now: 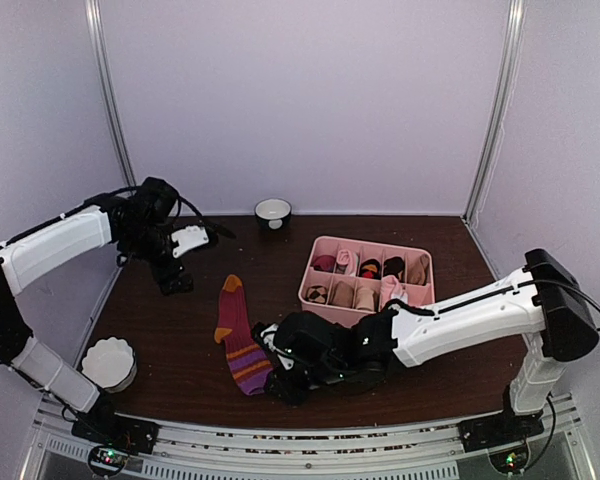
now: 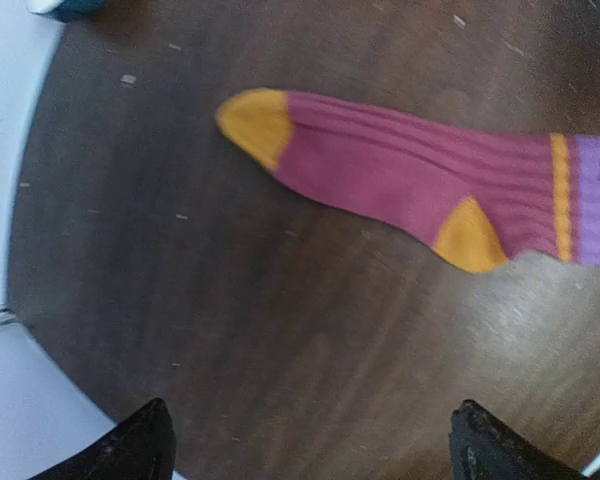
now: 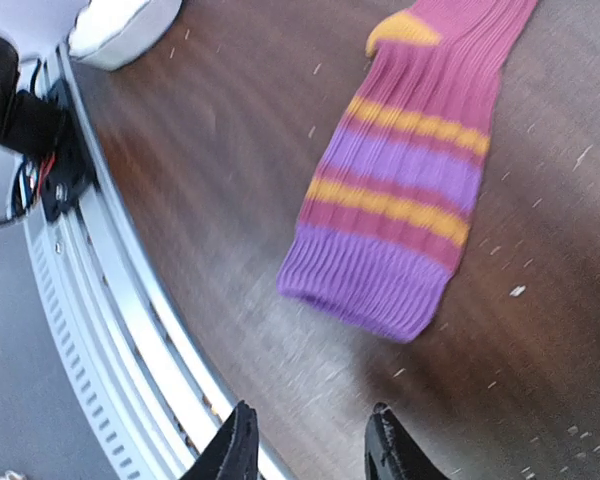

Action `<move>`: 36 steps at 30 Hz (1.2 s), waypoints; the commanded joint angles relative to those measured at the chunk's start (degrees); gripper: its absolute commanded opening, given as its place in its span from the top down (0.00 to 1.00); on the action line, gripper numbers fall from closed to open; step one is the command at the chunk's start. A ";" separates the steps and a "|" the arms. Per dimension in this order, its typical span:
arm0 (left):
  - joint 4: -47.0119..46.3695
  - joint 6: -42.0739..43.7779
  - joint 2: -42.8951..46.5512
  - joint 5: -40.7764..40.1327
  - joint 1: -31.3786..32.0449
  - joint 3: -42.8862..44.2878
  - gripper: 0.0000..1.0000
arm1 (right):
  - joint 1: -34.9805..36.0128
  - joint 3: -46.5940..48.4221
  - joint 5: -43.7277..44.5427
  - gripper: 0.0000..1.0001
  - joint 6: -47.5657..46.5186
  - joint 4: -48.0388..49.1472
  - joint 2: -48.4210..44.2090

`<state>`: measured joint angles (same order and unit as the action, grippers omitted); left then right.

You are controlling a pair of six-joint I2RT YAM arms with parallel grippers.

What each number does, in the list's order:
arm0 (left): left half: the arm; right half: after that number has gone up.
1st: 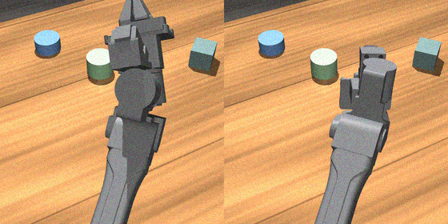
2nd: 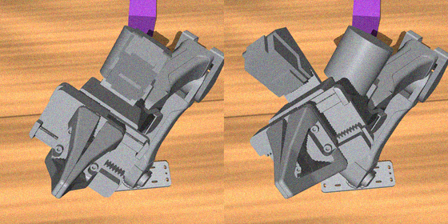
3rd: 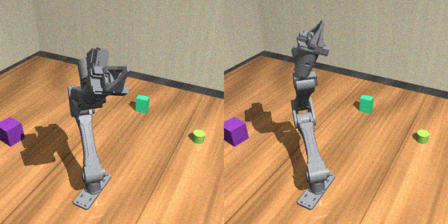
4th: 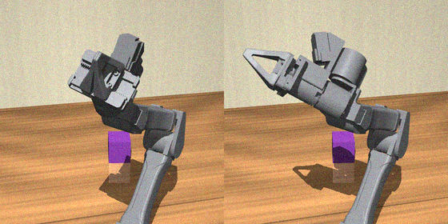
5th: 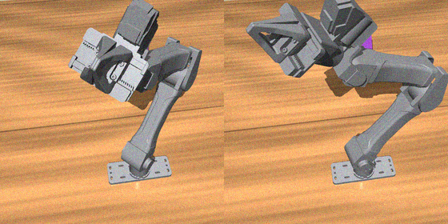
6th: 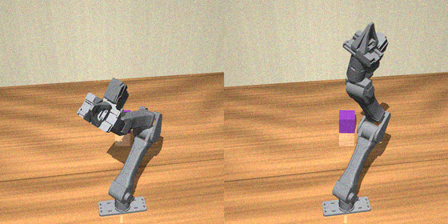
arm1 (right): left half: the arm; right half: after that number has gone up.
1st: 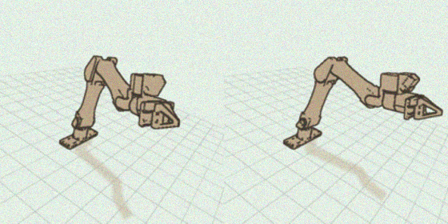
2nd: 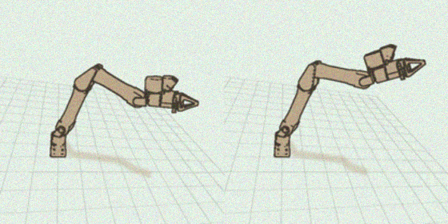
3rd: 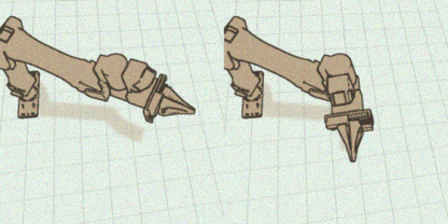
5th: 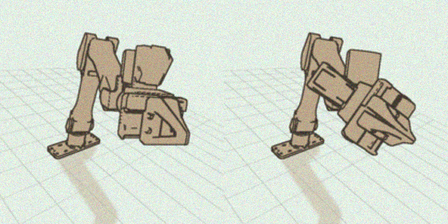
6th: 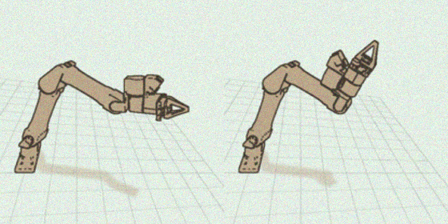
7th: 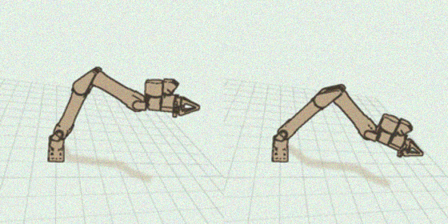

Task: Roll the socks
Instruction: Rotate the sock at the center of the board.

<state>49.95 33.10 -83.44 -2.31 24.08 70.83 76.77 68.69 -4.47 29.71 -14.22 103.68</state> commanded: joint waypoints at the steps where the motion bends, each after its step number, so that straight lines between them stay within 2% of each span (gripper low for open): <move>1: 7.72 1.97 3.68 7.95 0.19 -3.91 0.02 | -1.88 1.43 1.06 0.67 -2.33 -0.88 4.01; 4: 12.38 3.96 7.48 9.65 0.23 -6.39 0.02 | -1.89 6.06 0.45 0.73 -2.87 -2.46 10.48; 9: 16.92 3.77 12.93 7.07 -0.65 -9.53 0.02 | -1.40 10.14 -1.33 0.81 -2.12 -0.32 18.27; 12: 18.40 3.56 13.70 7.05 -3.44 -10.44 0.02 | -0.40 11.35 -2.25 0.83 -1.34 1.57 20.40; 16: 17.82 3.69 15.05 6.40 -3.68 -13.17 0.02 | 0.68 16.11 -2.84 0.83 -0.89 1.00 22.36; 20: 15.96 4.25 16.35 7.90 -3.66 -15.38 0.02 | 0.82 22.87 -3.74 0.83 -0.82 -1.64 25.17; 24: 14.43 5.47 16.45 7.75 -3.63 -16.41 0.02 | 0.69 31.47 -3.96 0.82 -2.46 -8.28 28.25; 26: 14.87 6.21 17.27 8.42 -3.60 -16.30 0.02 | 0.74 30.15 -3.55 0.79 -2.43 -7.63 26.13; 28: 15.56 7.21 18.37 8.88 -3.67 -16.15 0.02 | 0.72 24.25 -1.68 0.74 -2.20 -3.70 21.41; 31: 16.25 8.09 20.29 10.10 -3.60 -16.41 0.02 | 0.73 15.78 5.69 0.59 -2.71 0.28 14.16; 34: 17.23 10.09 22.75 12.09 -3.62 -18.36 0.02 | 0.81 9.15 8.09 0.43 -8.35 3.89 8.89; 36: 16.31 11.26 26.04 12.48 -3.65 -20.99 0.02 | 1.13 5.71 8.86 0.38 -13.86 5.61 6.08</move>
<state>66.04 40.80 -61.80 7.11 20.67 53.80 77.41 79.26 -0.97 24.43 -14.20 115.79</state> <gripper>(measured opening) 0.978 0.592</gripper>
